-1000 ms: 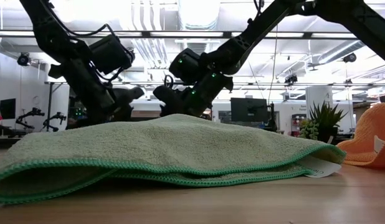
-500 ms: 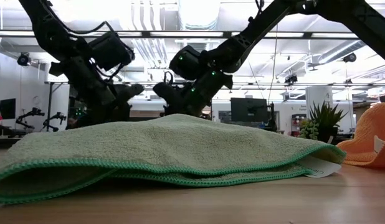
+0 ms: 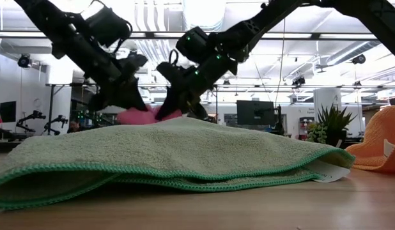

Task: Fold microfiber towels
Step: Put the pink microfiber towel into the green bin

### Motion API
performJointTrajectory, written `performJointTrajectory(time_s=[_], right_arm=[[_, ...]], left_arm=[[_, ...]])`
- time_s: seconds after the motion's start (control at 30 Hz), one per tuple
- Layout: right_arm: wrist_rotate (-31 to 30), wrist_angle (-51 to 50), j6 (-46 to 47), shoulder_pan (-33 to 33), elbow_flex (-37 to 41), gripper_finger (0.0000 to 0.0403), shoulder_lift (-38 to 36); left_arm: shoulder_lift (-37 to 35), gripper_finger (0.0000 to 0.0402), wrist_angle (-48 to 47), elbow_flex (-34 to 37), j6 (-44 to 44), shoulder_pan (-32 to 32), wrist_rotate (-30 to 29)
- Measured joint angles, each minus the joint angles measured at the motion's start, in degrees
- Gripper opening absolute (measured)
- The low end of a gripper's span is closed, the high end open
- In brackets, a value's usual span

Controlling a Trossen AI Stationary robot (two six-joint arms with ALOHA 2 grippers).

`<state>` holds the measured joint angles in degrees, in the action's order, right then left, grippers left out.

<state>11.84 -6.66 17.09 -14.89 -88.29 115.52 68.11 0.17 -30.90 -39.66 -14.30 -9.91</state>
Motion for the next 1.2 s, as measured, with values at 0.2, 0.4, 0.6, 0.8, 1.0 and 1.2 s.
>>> performJointTrajectory(time_s=[0.2, 0.4, 0.6, 0.8, 1.0, 1.2], right_arm=[[-0.1, -0.5, -3.1, -1.7, -4.3, 0.0013, 0.0], [0.0, -1.4, -5.4, -5.1, -8.0, 0.0013, 0.0], [0.1, -1.3, -7.4, -8.5, -10.3, 0.0013, 0.0], [0.1, 0.9, -8.3, -10.6, -10.4, 0.0013, 0.0], [0.1, 3.5, -9.6, -11.6, -10.3, 0.0013, 0.5], [0.1, 4.7, -10.3, -12.3, -12.0, 0.0013, 4.4]], left_arm=[[-3.2, 0.0009, -0.6, -1.8, 7.0, -4.4, -0.2], [-3.7, 0.0003, -3.8, -5.2, 14.4, -10.4, -0.3], [-2.5, 0.0003, -5.8, -8.6, 21.1, -16.5, -0.3], [-0.1, 0.0002, -5.7, -10.5, 24.5, -21.4, -0.1], [4.0, 0.0002, -5.1, -12.0, 26.0, -23.7, 0.5], [6.2, 0.0002, -5.2, -12.5, 26.8, -25.4, 0.4]])
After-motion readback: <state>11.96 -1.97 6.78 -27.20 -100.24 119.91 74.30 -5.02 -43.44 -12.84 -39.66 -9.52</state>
